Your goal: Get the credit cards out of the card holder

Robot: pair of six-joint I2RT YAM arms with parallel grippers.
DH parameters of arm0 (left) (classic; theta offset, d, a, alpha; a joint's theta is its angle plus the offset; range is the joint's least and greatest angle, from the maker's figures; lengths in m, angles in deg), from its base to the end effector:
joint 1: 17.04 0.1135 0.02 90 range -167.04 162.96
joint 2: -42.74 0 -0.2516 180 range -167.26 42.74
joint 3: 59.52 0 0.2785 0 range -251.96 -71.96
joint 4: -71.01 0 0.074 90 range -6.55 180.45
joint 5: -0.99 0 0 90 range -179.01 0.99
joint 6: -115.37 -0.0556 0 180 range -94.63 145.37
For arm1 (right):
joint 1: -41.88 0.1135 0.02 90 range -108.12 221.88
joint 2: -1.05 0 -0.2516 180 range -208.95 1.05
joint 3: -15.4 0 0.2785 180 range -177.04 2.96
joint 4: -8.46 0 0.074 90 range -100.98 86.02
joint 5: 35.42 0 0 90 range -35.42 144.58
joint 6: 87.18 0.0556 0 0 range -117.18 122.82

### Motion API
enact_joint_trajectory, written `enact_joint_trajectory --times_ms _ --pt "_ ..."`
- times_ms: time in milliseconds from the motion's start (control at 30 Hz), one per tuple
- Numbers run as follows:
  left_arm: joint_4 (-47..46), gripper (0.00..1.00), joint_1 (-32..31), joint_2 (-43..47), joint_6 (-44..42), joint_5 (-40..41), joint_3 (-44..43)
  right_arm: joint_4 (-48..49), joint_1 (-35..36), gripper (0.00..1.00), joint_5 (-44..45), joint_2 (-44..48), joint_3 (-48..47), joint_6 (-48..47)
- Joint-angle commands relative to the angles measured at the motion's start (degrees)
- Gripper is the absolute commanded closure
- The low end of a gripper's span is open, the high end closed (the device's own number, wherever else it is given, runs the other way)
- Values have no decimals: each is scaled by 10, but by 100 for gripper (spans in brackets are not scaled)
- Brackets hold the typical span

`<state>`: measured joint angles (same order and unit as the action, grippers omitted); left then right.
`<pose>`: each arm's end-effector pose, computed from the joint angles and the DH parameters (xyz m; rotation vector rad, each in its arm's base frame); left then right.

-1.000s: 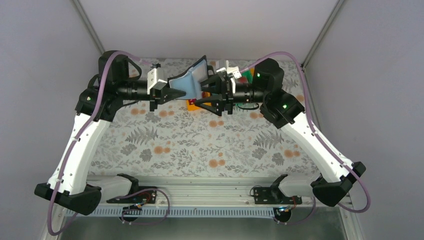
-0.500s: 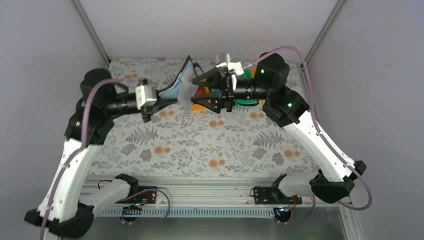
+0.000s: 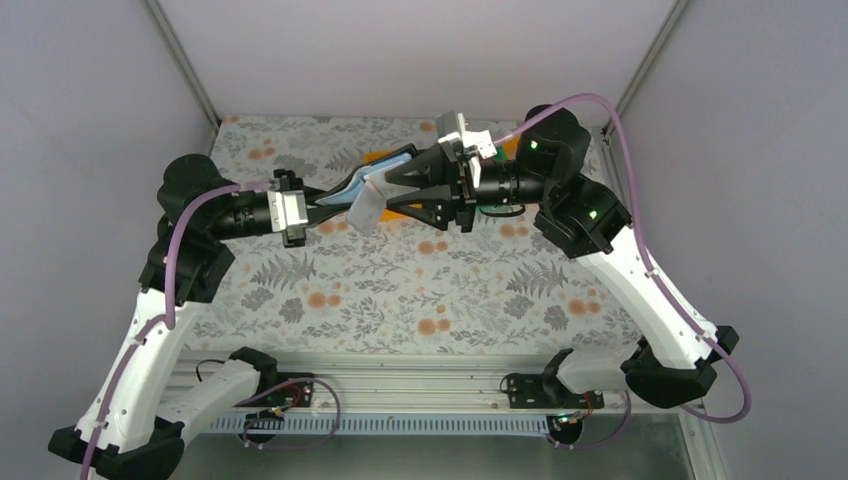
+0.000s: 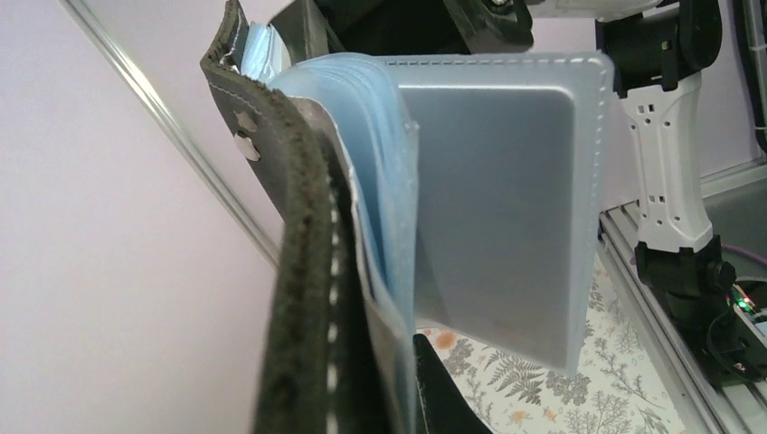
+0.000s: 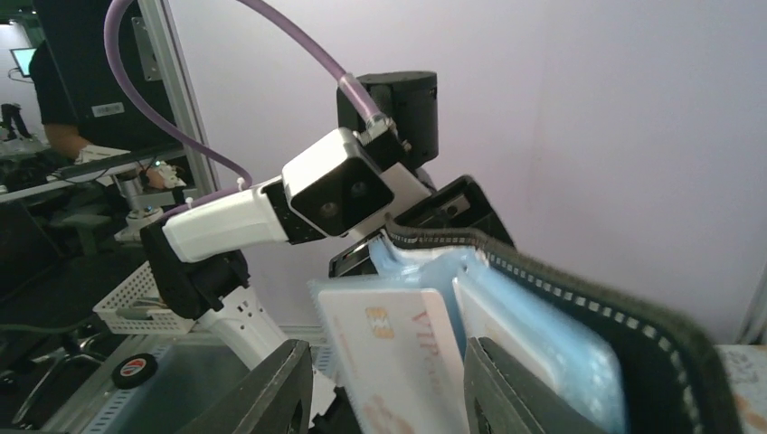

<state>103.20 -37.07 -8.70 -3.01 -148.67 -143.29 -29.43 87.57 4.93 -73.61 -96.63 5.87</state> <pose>0.1720 -0.1138 0.4594 1.3066 0.9460 -0.6977 0.1686 0.2334 0.5242 -1.2552 1.2144 1.3182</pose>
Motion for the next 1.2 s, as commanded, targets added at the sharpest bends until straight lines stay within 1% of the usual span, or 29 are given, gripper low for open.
enact_joint_trajectory --times_ms 0,33,100,167,200,267,367,500,633,800,967,1167 --pt "-60 98 -1 7 0 -17 -7 -14 21 57 6 0 6 -7" --pt "-60 98 -1 7 -2 -20 -7 -16 22 56 16 3 11 -14" --pt "-46 98 -1 9 -27 -31 -7 -16 22 51 40 11 20 -26" --pt "1 98 -2 10 -98 -59 -11 -18 22 44 57 15 22 -31" --pt "29 98 -2 11 -141 -71 -14 -18 22 41 58 13 20 -30" --pt "62 98 -2 10 -179 -73 -21 -24 22 39 53 1 17 -27" --pt "71 98 -2 8 -194 -71 -29 -30 24 39 38 -21 16 -21" --pt "59 98 -2 5 -171 -70 -31 -30 39 42 4 -39 5 -33" --pt "27 98 -2 7 -122 -62 -21 -32 42 44 -22 -42 8 -39" --pt "10 98 -1 4 -83 -41 -15 -36 42 57 -50 -34 21 -46" --pt "9 98 -1 -1 -41 -16 -13 -25 42 62 -43 -10 47 -51" --pt "12 98 -2 -5 -31 -7 -12 -12 42 64 -39 -3 52 -38"
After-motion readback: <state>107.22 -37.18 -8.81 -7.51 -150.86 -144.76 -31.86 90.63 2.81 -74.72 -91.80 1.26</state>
